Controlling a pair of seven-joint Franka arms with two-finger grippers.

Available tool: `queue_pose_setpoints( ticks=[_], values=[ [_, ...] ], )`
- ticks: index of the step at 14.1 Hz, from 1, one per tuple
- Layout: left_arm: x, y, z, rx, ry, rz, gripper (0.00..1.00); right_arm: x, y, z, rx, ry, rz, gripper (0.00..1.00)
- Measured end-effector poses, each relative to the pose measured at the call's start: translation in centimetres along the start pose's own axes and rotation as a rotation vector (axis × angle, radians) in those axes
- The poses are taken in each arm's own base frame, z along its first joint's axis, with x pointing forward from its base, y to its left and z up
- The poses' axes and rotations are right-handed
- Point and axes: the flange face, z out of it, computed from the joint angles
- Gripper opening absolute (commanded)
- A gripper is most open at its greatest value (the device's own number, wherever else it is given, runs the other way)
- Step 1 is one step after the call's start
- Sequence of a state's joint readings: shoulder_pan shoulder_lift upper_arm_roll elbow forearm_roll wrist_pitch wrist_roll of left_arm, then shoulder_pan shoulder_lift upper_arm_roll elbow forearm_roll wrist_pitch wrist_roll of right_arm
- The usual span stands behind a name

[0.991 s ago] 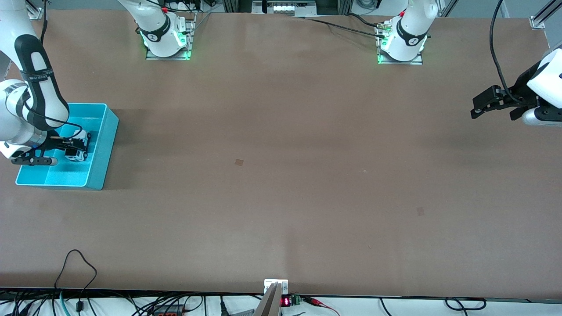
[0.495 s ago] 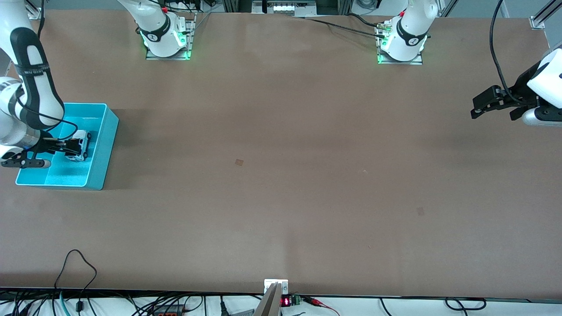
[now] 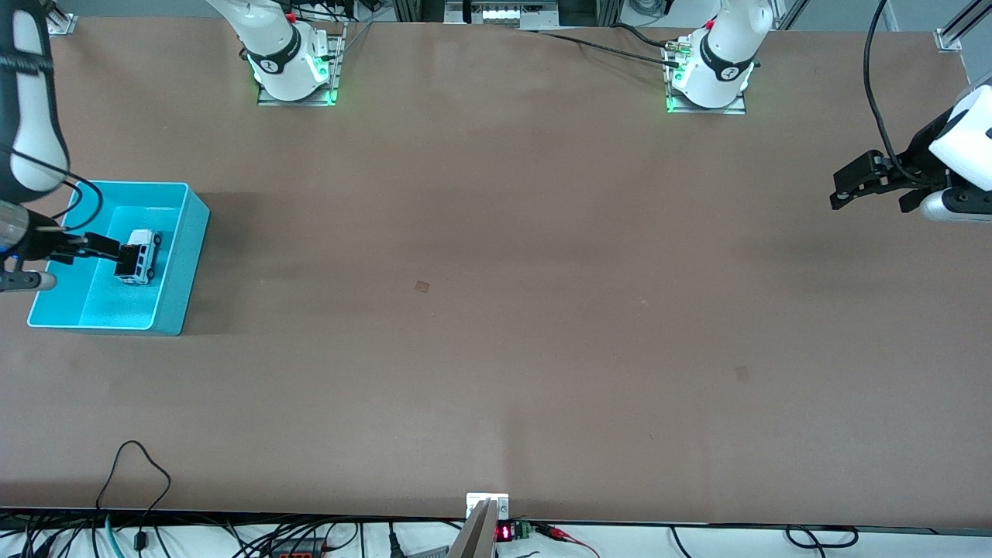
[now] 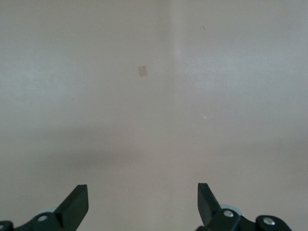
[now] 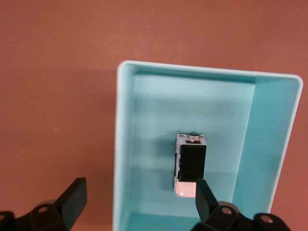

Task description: Wind and store white jeep toy

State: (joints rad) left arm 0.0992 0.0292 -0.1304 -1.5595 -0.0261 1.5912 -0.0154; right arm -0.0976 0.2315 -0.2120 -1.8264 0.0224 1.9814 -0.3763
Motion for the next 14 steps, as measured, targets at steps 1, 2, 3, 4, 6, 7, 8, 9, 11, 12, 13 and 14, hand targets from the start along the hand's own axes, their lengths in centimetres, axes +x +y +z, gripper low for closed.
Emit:
queue_pose_setpoints(
  ticks=[1, 2, 3, 4, 6, 7, 8, 9, 11, 12, 13, 14],
  values=[
    [0.0, 0.0, 0.0, 0.000, 0.000, 0.000, 1.00, -0.1, -0.4, -2.0, 0.004, 0.001, -0.006, 1.00],
    [0.0, 0.0, 0.0, 0.000, 0.000, 0.000, 1.00, -0.3, -0.9, -3.8, 0.007, 0.003, -0.013, 1.00],
    [0.0, 0.0, 0.0, 0.000, 0.000, 0.000, 1.00, -0.5, -1.5, -5.6, 0.007, 0.006, -0.024, 1.00],
    [0.0, 0.0, 0.0, 0.000, 0.000, 0.000, 1.00, -0.6, -2.2, -7.2, 0.007, 0.007, -0.038, 1.00],
    [0.0, 0.0, 0.0, 0.000, 0.000, 0.000, 1.00, -0.5, -4.1, -9.7, 0.006, 0.017, -0.071, 1.00],
    [0.0, 0.0, 0.0, 0.000, 0.000, 0.000, 1.00, -0.5, -4.9, -10.7, 0.005, 0.026, -0.085, 1.00],
    [0.0, 0.0, 0.0, 0.000, 0.001, 0.000, 1.00, -0.5, -5.5, -11.5, 0.005, 0.032, -0.097, 1.00],
    [0.1, 0.0, 0.0, 0.000, 0.005, 0.000, 1.00, -0.7, -6.2, -12.2, 0.005, 0.036, -0.108, 1.00],
    [0.1, 0.0, -0.1, 0.000, 0.009, 0.000, 1.00, -0.8, -7.1, -13.4, 0.004, 0.051, -0.109, 1.00],
    [0.1, 0.0, -0.1, 0.000, 0.010, 0.000, 1.00, -1.0, -7.3, -14.1, 0.003, 0.062, -0.079, 1.00],
    [0.1, 0.0, -0.1, 0.000, 0.010, 0.000, 1.00, -1.3, -7.5, -14.8, 0.003, 0.071, -0.041, 1.00],
    [0.1, 0.0, -0.1, 0.000, 0.011, -0.001, 1.00, -1.7, -7.9, -15.5, 0.006, 0.072, -0.018, 1.00]
  ],
)
